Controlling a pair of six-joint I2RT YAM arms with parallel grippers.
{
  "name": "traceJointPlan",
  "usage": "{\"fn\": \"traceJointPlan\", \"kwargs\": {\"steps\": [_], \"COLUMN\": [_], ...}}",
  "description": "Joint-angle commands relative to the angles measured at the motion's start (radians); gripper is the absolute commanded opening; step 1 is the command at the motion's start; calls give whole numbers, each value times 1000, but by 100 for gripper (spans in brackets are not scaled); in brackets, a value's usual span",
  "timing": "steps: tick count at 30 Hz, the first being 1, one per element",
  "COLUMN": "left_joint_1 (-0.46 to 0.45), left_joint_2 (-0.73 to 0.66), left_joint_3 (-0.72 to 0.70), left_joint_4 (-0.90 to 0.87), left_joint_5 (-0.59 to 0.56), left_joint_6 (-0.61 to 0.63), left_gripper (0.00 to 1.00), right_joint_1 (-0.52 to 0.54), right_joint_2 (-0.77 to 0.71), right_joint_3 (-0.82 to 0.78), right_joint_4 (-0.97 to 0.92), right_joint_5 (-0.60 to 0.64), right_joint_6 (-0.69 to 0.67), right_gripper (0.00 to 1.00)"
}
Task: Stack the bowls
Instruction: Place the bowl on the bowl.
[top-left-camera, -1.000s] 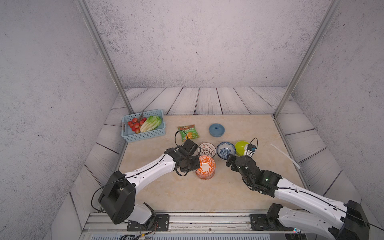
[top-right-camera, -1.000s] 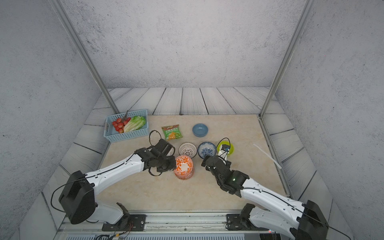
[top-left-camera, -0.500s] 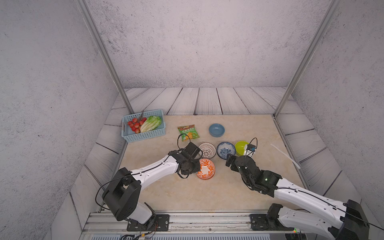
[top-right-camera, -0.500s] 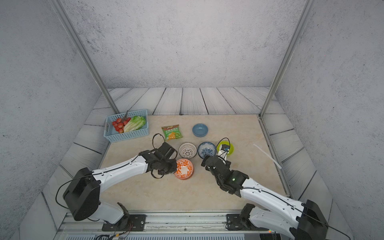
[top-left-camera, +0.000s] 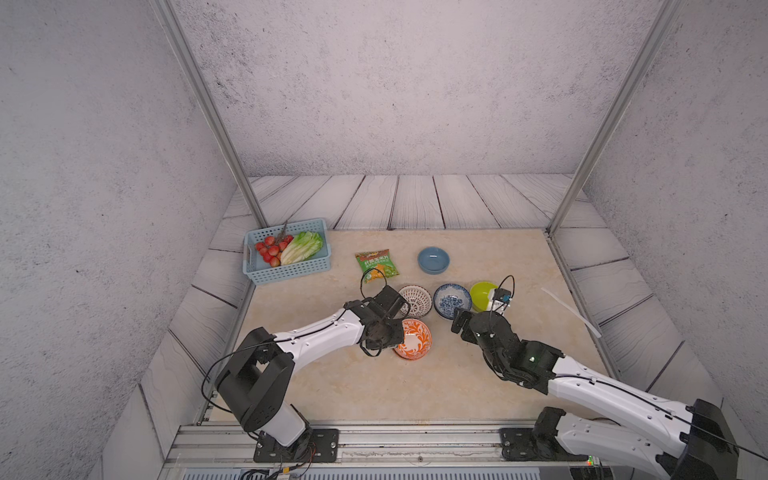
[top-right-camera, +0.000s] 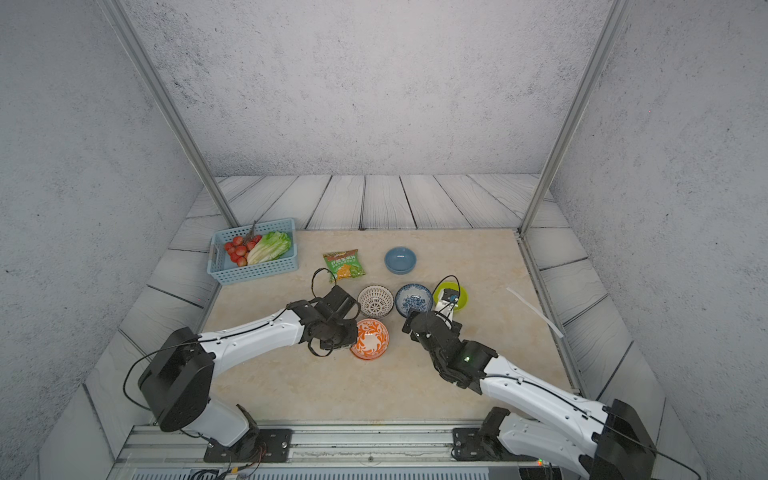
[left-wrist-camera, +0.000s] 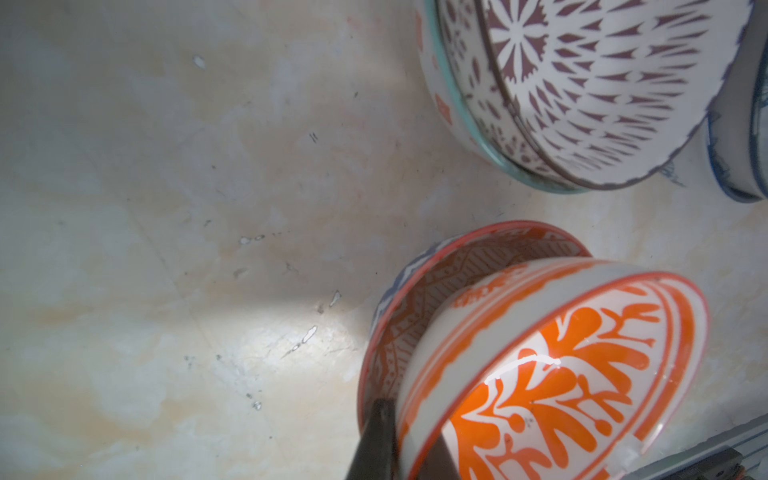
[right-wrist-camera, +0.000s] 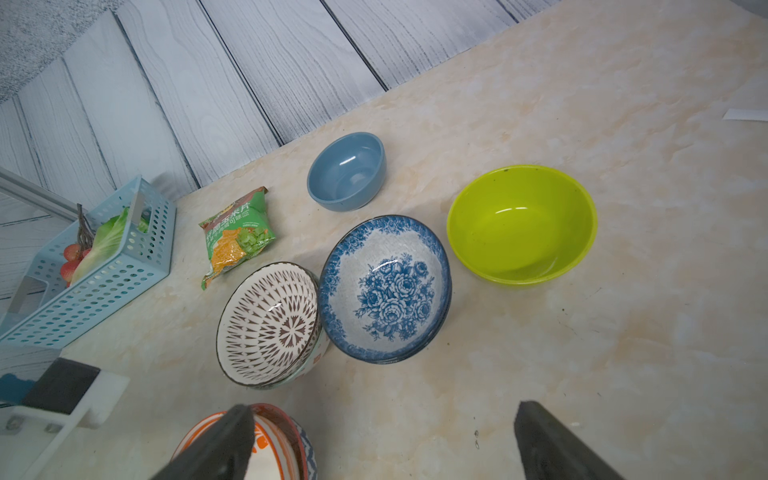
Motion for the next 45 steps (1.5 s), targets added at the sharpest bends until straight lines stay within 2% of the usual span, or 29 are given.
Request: {"fn": "traceJointPlan", "kwargs": {"steps": [1, 11, 13, 16, 18, 28, 33, 37, 45], "left_joint_1": [-5, -6, -7, -8, -12, -25, -25, -24, -23], "left_joint_2": [11, 14, 11, 14, 12, -31, -72, -73, -18], "left_joint_3": [32, 40, 45, 63, 72, 93, 66, 41, 38], "left_joint_4": [15, -11, -24, -51, -68, -129, -152, -144, -112], "left_joint_5": [-13, -30, -37, -46, -53, -93, -116, -115, -98], "left_joint_6": [0, 4, 4, 7, 9, 7, 8, 8, 11], "left_gripper": [0, 0, 6, 23, 29, 36, 28, 13, 4], "right_joint_1": [-3, -2, -4, -4, -3, -4, -5, -3, -3], "right_joint_2": [-2, -5, -5, -6, -6, -17, -26, -29, -31], "right_joint_3": [6, 4, 4, 4, 4, -1, -5, -7, -8], "right_joint_4": [3, 3, 2, 1, 2, -2, -2, 1, -1], "right_joint_5": [6, 8, 8, 8, 8, 8, 8, 8, 9], "right_joint_6": [-4, -4, -3, -3, -2, -2, 1, 1, 2], "right_gripper": [99, 99, 99, 99, 99, 99, 99, 99, 99]}}
